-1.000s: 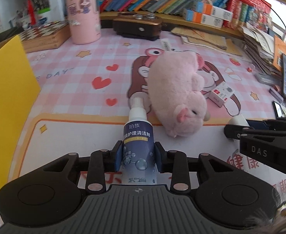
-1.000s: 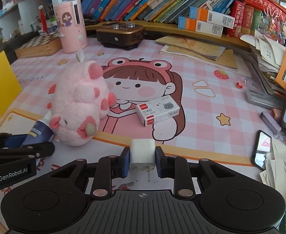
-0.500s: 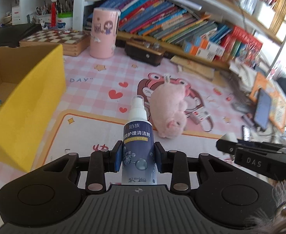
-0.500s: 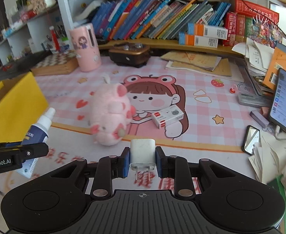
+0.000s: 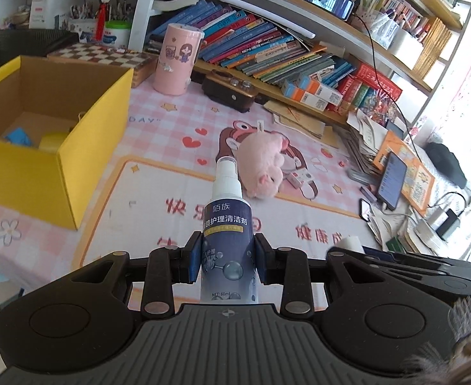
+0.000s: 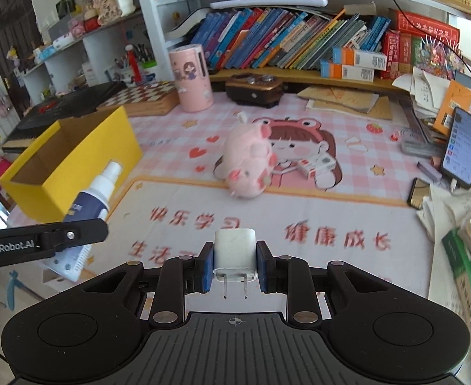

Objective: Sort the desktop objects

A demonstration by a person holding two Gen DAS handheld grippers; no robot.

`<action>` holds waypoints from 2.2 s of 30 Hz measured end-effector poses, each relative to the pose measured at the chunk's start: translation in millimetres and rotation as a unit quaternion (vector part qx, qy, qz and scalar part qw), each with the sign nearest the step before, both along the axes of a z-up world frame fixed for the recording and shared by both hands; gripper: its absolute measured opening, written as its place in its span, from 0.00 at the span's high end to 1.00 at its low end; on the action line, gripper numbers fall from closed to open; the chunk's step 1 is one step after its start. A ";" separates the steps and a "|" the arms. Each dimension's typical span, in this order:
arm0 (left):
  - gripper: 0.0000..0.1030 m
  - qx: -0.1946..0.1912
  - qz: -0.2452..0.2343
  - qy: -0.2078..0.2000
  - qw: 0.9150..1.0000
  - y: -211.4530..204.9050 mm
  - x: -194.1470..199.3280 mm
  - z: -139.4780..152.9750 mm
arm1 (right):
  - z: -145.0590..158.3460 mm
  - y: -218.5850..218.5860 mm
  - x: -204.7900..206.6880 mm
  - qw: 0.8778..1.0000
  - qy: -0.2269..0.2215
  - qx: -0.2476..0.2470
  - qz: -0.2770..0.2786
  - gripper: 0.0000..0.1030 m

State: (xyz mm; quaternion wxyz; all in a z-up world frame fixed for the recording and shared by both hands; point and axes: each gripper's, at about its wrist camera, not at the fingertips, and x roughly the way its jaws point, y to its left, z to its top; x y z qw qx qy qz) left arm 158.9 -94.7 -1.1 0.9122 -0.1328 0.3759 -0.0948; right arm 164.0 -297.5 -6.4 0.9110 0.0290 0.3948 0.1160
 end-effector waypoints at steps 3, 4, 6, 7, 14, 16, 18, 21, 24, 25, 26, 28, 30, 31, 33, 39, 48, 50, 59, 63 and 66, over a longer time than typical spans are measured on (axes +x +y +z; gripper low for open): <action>0.70 -0.006 -0.011 0.001 1.000 9.8 -14.4 -1.3 | 2.7 13.7 -12.0 1.000 -0.003 -0.004 0.001 0.75; 0.70 -0.007 -0.014 0.001 1.000 13.5 -18.8 -1.6 | 3.2 18.4 -16.6 1.000 -0.004 -0.004 0.000 0.75; 0.70 -0.009 -0.018 0.001 1.000 23.3 -26.9 -1.2 | 3.5 27.9 -24.7 1.000 -0.002 -0.004 -0.003 0.75; 0.70 -0.009 -0.018 0.000 1.000 29.1 -30.7 -0.7 | 3.0 33.1 -29.0 1.000 0.000 -0.003 -0.005 0.75; 0.70 -0.015 -0.023 -0.005 1.000 72.5 -60.3 2.4 | 3.8 71.7 -59.1 1.000 0.009 -0.005 -0.019 0.75; 0.70 -0.015 -0.024 -0.005 1.000 84.4 -69.0 3.0 | 4.8 84.4 -69.8 1.000 0.007 -0.005 -0.022 0.75; 0.70 -0.016 -0.027 -0.007 0.999 96.6 -78.0 4.1 | 5.2 96.4 -80.0 1.000 0.008 -0.006 -0.024 0.75; 0.70 -0.015 -0.031 -0.009 0.999 114.3 -91.1 5.2 | 6.4 114.2 -95.0 1.000 0.006 -0.005 -0.027 0.75; 0.70 -0.008 -0.039 -0.012 0.999 128.8 -104.6 6.6 | 4.6 131.0 -110.8 1.000 0.007 -0.001 -0.030 0.75; 0.70 -0.006 -0.041 -0.014 0.999 133.1 -109.0 7.5 | 3.9 135.6 -115.1 0.999 0.007 0.001 -0.031 0.75; 0.70 -0.004 -0.042 -0.016 0.999 137.5 -113.4 8.1 | 3.5 140.5 -119.6 0.999 0.007 0.003 -0.032 0.75; 0.70 -0.003 -0.042 -0.016 0.999 147.4 -122.0 8.5 | 2.6 150.6 -127.9 0.999 0.007 0.005 -0.031 0.75; 0.70 -0.003 -0.039 -0.016 0.999 156.9 -130.1 8.8 | 2.1 160.2 -134.2 1.000 0.009 0.008 -0.028 0.75; 0.70 -0.003 -0.035 -0.016 0.999 161.6 -133.5 9.1 | 2.2 165.2 -136.9 1.000 0.010 0.009 -0.025 0.75; 0.70 -0.004 -0.027 -0.018 0.999 171.3 -140.9 9.5 | 3.0 175.0 -140.8 1.000 0.009 0.008 -0.019 0.75; 0.70 -0.012 0.005 -0.016 1.000 200.0 -159.6 6.9 | 3.1 204.4 -148.6 1.000 0.008 0.002 0.012 0.75; 0.70 -0.015 0.035 -0.019 0.999 228.4 -178.2 7.6 | 3.9 238.7 -155.9 0.999 0.003 -0.002 0.051 0.75; 0.70 -0.016 0.039 -0.020 0.999 232.8 -179.8 7.8 | 4.7 243.6 -156.7 0.998 0.001 -0.003 0.057 0.75; 0.70 -0.020 0.046 -0.022 0.999 244.1 -181.6 8.3 | 6.2 257.8 -157.0 0.998 -0.001 -0.006 0.066 0.75; 0.70 -0.021 0.049 -0.023 0.998 247.0 -180.7 8.4 | 6.6 260.7 -155.3 0.998 -0.003 -0.004 0.069 0.75; 0.70 -0.022 0.050 -0.021 0.998 247.2 -178.9 7.6 | 6.4 263.9 -153.2 0.997 -0.002 -0.006 0.073 0.75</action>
